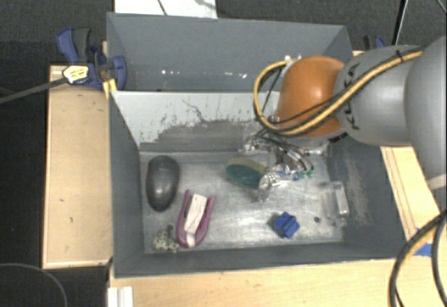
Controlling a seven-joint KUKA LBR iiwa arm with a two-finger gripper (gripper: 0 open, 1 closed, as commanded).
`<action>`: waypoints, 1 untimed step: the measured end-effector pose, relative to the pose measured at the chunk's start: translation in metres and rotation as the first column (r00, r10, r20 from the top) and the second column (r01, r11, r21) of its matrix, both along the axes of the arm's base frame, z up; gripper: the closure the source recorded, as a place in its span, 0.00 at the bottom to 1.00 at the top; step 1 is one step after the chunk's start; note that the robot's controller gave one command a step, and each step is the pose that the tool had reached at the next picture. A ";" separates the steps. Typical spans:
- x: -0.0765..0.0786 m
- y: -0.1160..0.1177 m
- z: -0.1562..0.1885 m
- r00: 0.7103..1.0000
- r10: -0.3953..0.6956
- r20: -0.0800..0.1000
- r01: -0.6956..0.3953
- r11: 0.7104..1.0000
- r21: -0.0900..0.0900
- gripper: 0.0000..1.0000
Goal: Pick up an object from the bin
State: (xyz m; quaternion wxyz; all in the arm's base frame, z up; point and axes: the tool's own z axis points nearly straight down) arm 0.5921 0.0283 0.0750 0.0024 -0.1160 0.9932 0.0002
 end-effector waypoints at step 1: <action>0.003 0.000 0.003 1.000 -0.002 0.012 0.002 1.000 0.002 1.00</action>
Offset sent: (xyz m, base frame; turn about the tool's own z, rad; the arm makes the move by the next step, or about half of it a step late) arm 0.0000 0.0000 0.0000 0.0000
